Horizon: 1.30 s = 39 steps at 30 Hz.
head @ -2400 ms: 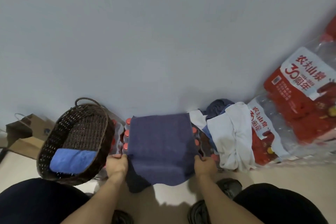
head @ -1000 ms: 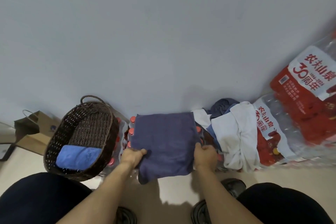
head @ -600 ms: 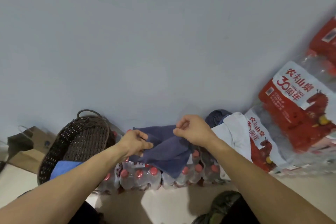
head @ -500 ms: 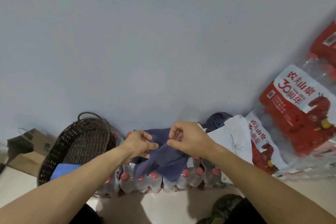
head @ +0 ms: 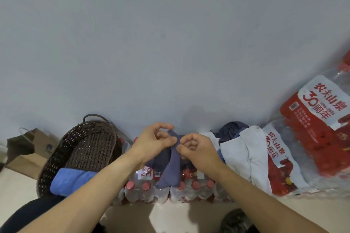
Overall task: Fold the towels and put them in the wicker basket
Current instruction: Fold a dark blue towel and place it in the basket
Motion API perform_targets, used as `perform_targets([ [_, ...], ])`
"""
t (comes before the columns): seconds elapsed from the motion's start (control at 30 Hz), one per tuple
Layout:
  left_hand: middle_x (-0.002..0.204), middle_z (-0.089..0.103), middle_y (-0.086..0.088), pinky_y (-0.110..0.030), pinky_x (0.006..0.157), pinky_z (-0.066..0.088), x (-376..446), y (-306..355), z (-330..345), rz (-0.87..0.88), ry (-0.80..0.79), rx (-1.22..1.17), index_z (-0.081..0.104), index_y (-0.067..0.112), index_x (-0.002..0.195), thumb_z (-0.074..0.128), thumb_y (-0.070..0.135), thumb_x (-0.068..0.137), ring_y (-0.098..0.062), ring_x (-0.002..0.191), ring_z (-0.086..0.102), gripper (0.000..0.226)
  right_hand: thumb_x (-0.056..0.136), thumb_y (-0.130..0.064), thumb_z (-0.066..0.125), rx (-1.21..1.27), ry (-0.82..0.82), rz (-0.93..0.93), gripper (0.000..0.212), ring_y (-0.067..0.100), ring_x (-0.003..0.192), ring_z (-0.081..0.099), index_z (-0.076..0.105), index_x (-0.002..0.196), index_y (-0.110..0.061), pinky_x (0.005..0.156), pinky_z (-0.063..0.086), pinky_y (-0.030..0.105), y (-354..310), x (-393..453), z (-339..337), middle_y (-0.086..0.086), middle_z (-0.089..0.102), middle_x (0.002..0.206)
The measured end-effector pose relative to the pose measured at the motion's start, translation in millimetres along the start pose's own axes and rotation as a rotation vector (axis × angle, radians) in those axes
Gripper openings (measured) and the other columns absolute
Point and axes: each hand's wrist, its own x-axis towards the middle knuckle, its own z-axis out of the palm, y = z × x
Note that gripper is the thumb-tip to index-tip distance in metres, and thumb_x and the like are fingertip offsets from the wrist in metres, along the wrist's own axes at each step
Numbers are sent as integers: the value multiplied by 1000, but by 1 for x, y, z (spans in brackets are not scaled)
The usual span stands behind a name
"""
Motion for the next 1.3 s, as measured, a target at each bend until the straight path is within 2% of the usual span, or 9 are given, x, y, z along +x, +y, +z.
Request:
perform_targets([
  [0.13,73,67,-6,-31,72,56,-7,-2,-3,-66,-230,147,59,18,118,72,9,86,-14,65,63,36,88,-3,68,165,89,49,8,14,66,68,65,88,-11,66,60,32,-6,8,-9,0,70,66],
  [0.37,61,61,-2,-32,66,54,-10,5,0,100,-123,-5,62,12,119,69,3,87,-17,63,62,34,87,-21,73,299,8,53,20,16,74,69,64,98,-7,64,57,26,-18,-1,-11,5,72,79],
  [0.47,71,68,-8,-23,65,55,-11,12,1,146,-90,-110,68,4,105,67,-2,87,-16,66,66,20,78,-33,77,268,-88,30,37,18,82,68,66,101,-6,69,56,28,-23,-8,-10,9,71,89],
  [0.6,88,71,-17,-24,80,57,-14,15,-2,136,-116,-119,72,5,102,71,-6,81,-20,80,69,24,76,-24,81,165,-140,-18,40,24,90,70,64,106,-3,80,57,33,-25,-14,-10,16,73,100],
  [0.7,89,69,-13,-25,84,55,-14,18,-9,168,-230,37,69,12,112,79,5,76,-20,81,66,37,82,-21,76,145,-134,-24,33,26,92,70,65,106,-1,84,56,39,-27,-15,-11,18,73,100],
  [0.83,76,60,14,-20,69,47,-12,21,-16,382,-131,425,73,30,101,80,45,69,-4,70,55,36,83,-27,72,186,-139,-43,33,29,91,71,69,102,1,86,56,43,-30,-16,-12,22,73,96],
  [0.97,97,68,5,-29,84,52,-12,17,-15,465,-172,401,70,23,92,79,43,76,-11,92,65,27,84,-42,67,217,-125,-68,41,23,80,70,72,93,-2,71,56,32,-35,-19,-11,22,73,88],
  [1.13,70,68,-1,-21,58,49,-14,18,-7,364,-268,122,60,13,85,67,33,87,-12,63,61,21,85,-62,62,154,-210,-98,58,16,78,59,68,88,-5,72,49,33,-37,-21,-11,21,68,84],
  [1.3,53,48,-15,-19,38,27,-11,26,-12,366,-37,172,53,11,86,59,38,88,-14,42,36,28,75,-35,83,-249,-553,64,31,11,79,68,71,95,-14,69,53,26,-40,-23,-36,6,74,89],
])
